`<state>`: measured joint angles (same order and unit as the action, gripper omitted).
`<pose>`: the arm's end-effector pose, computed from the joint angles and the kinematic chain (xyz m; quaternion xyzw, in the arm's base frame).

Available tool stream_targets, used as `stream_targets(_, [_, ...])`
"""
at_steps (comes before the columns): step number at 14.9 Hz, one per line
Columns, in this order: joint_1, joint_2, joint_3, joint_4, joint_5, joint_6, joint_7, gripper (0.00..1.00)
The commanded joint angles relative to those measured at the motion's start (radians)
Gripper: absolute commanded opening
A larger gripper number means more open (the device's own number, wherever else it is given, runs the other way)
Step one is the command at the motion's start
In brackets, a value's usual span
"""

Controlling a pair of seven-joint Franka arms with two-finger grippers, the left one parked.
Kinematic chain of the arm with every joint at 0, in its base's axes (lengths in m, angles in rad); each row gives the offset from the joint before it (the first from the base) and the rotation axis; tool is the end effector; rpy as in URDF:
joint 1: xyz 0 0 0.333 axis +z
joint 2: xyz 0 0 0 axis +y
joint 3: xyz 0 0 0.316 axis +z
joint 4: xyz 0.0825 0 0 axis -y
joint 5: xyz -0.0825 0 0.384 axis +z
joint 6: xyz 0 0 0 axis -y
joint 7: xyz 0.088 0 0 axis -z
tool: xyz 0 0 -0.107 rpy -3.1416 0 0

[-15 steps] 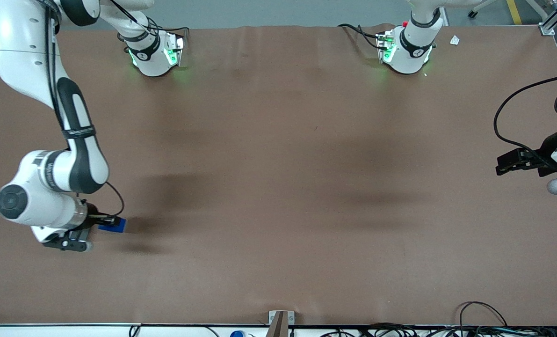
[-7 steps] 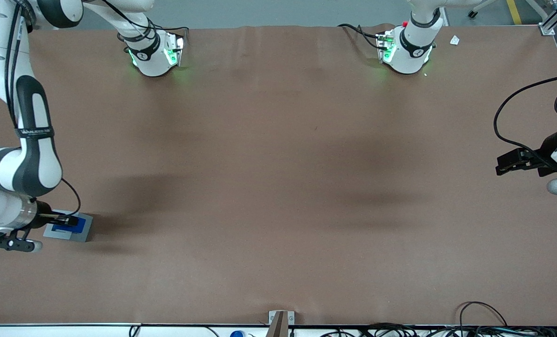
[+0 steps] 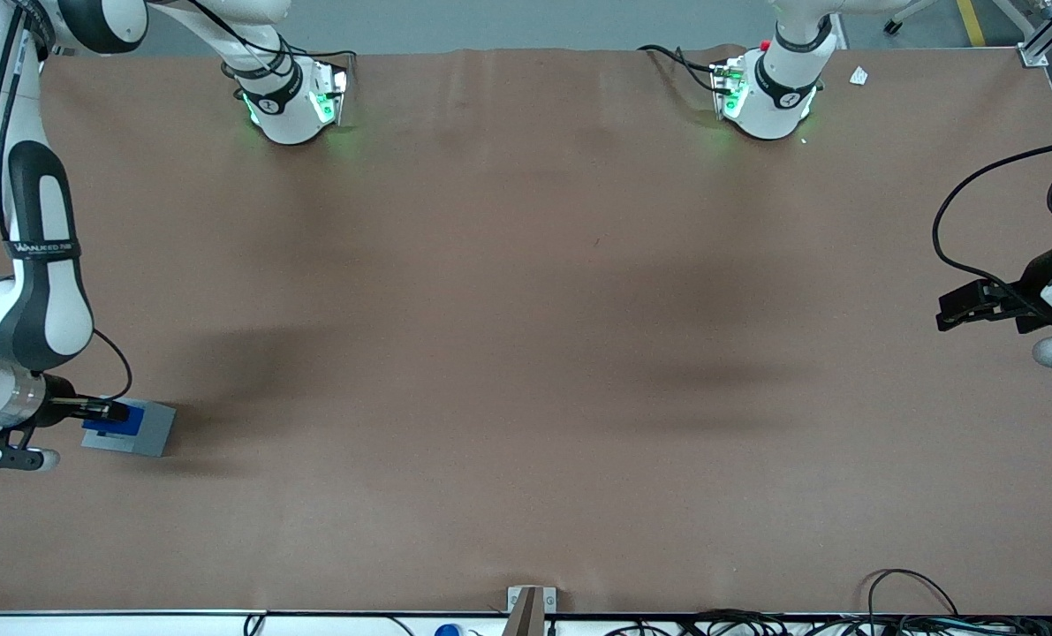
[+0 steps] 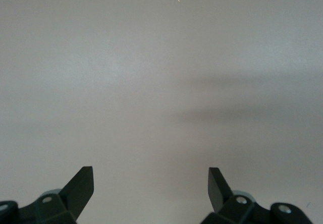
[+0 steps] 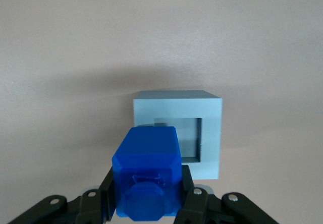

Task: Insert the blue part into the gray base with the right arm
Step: 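Lower the held blue cube down into the gray base's opening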

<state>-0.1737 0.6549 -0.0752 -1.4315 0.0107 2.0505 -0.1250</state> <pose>0.6972 -0.1664 0.3067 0.9981 -0.0571 -0.0202 0.0148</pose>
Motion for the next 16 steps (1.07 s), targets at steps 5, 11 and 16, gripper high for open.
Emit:
stream_targets(5, [-0.047, 0.005, 0.020, 0.022, -0.009, -0.013, -0.048, 0.01])
stream_targets(11, [-0.052, 0.023, 0.021, 0.034, -0.005, -0.007, -0.050, 0.01])
stream_targets(16, [-0.059, 0.041, 0.023, 0.049, -0.001, -0.006, -0.051, 0.01])
